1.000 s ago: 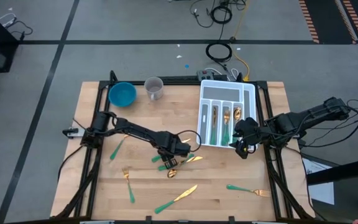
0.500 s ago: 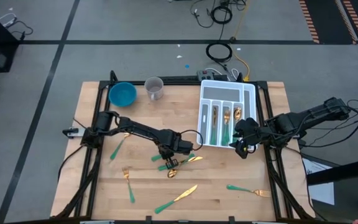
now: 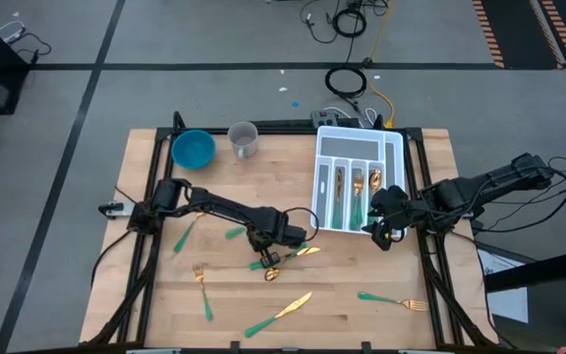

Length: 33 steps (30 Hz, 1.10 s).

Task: Sort silverware
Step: Put the green table knife into the white cutlery tray

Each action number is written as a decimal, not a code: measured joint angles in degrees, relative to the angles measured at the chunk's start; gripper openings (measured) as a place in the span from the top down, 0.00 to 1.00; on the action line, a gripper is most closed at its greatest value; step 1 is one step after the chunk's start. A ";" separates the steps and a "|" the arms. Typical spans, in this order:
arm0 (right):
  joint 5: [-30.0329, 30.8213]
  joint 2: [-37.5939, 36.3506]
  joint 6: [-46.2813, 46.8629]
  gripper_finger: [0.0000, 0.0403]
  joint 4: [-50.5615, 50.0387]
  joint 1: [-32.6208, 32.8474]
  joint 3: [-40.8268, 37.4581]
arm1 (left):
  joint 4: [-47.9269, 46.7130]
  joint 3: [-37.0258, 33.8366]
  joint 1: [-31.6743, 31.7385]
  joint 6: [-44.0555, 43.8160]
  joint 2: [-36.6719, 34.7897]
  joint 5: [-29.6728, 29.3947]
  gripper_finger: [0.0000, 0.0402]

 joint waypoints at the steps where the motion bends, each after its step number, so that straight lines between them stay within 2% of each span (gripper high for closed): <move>1: 0.00 0.00 -0.27 0.41 0.01 -0.01 0.00 | -0.51 0.36 -0.02 -0.08 0.00 -0.01 1.00; 8: 0.26 0.00 -1.98 0.41 -0.12 0.00 0.00 | -3.13 1.52 0.19 -2.14 -0.52 -3.75 0.98; 11: 0.26 -0.02 -3.43 0.41 -0.20 0.01 0.00 | -8.49 1.64 0.94 1.50 -2.14 -5.60 0.93; 14: 0.26 -0.02 -4.26 0.40 -0.28 0.00 0.00 | -12.36 0.67 2.59 5.65 -3.90 -10.93 0.86; 18: 0.13 -0.02 -4.81 0.40 -0.71 0.00 0.02 | -6.55 -3.00 6.45 9.15 -8.74 -12.50 0.79; 20: -0.07 -0.02 -5.14 0.40 -0.90 -0.01 0.02 | -2.02 -5.95 8.32 10.56 -11.69 -12.58 0.76; 24: -0.15 -0.15 -5.60 0.40 -1.07 0.01 0.02 | 0.63 -12.08 11.52 13.75 -17.59 -12.25 0.72; 29: -0.22 -0.24 -5.77 0.40 -1.43 0.01 0.02 | 6.72 -20.46 13.49 15.47 -25.03 -4.09 0.66; 33: -0.21 -0.24 -5.77 0.40 -1.57 0.00 0.02 | 11.65 -26.01 13.10 15.40 -28.47 -1.47 0.60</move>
